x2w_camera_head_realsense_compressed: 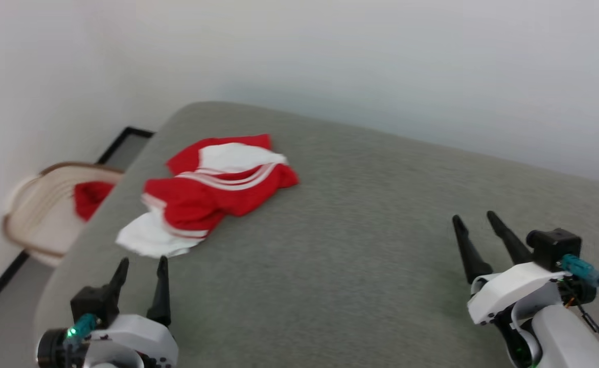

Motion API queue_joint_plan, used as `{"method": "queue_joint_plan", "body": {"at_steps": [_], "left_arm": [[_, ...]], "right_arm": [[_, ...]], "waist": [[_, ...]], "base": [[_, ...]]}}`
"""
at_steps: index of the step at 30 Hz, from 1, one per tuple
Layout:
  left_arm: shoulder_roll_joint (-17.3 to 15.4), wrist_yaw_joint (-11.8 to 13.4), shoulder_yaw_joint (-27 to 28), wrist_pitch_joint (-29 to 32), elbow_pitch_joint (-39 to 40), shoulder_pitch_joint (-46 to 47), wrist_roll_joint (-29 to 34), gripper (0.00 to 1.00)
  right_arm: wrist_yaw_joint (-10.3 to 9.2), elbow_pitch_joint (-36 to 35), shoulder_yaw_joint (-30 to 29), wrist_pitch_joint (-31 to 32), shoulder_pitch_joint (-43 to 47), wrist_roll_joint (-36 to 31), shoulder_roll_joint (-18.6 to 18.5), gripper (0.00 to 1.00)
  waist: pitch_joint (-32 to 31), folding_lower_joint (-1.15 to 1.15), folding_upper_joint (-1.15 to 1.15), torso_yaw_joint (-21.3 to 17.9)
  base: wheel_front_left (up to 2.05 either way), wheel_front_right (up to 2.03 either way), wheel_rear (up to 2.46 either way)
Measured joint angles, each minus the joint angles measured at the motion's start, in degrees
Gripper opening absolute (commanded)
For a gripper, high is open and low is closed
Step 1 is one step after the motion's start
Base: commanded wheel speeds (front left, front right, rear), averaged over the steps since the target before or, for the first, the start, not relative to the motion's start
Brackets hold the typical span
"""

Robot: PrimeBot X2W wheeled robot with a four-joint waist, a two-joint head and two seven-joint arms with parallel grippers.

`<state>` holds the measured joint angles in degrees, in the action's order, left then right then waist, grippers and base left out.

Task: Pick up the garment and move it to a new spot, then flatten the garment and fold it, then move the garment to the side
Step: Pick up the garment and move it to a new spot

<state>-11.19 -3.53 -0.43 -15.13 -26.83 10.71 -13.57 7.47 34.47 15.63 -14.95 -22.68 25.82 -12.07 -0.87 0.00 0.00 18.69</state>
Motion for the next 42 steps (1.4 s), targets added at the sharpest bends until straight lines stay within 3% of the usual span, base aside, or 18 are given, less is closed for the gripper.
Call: {"method": "queue_joint_plan", "body": {"at_steps": [4, 12, 20, 26, 34, 42], "left_arm": [[0.4, 0.6, -0.1, 0.4, 0.2, -1.0, -0.1, 1.0], [1.2, 4.2, 3.8, 0.2, 5.9, -6.1, -2.5, 1.0], [3.0, 6.1, 6.7, 0.0, 12.2, -10.8, -3.8, 1.0], [3.8, 6.6, 6.5, 0.0, 14.9, -11.9, -3.5, 1.0], [3.1, 5.8, 4.2, 0.9, 14.7, -9.7, -2.5, 1.0], [0.6, 0.6, -1.7, 5.1, 8.2, 6.3, -0.4, 1.0]], "right_arm": [[0.0, 0.3, 1.6, 0.0, 0.0, 0.4, 0.7, 1.0], [0.02, 1.8, 8.6, 0.1, -5.2, 1.5, 2.6, 1.0], [0.02, 5.0, 16.3, 0.1, -10.6, 4.6, 3.6, 1.0], [0.02, 6.3, 18.5, 0.1, -11.6, 6.8, 2.9, 1.0], [0.02, 5.0, 17.9, 0.0, -11.5, 7.9, 1.5, 1.0], [0.02, 1.8, 12.4, 0.0, -8.2, 5.5, -0.4, 1.0]], "waist": [[-0.1, 0.0, 0.0, 4.3], [0.9, 0.0, 0.0, 10.6], [3.4, 0.0, 0.0, 12.5], [3.9, 0.0, 0.0, 12.7], [4.3, 0.0, 0.0, 12.3], [5.5, 0.0, 0.0, 11.3]], "base": [[0.0, 0.0, 0.0], [0.0, 0.0, 0.0], [-0.03, -0.03, -0.03], [-0.06, -0.06, -0.06], [0.0, 0.0, 0.0], [0.0, 0.0, 0.0]]}}
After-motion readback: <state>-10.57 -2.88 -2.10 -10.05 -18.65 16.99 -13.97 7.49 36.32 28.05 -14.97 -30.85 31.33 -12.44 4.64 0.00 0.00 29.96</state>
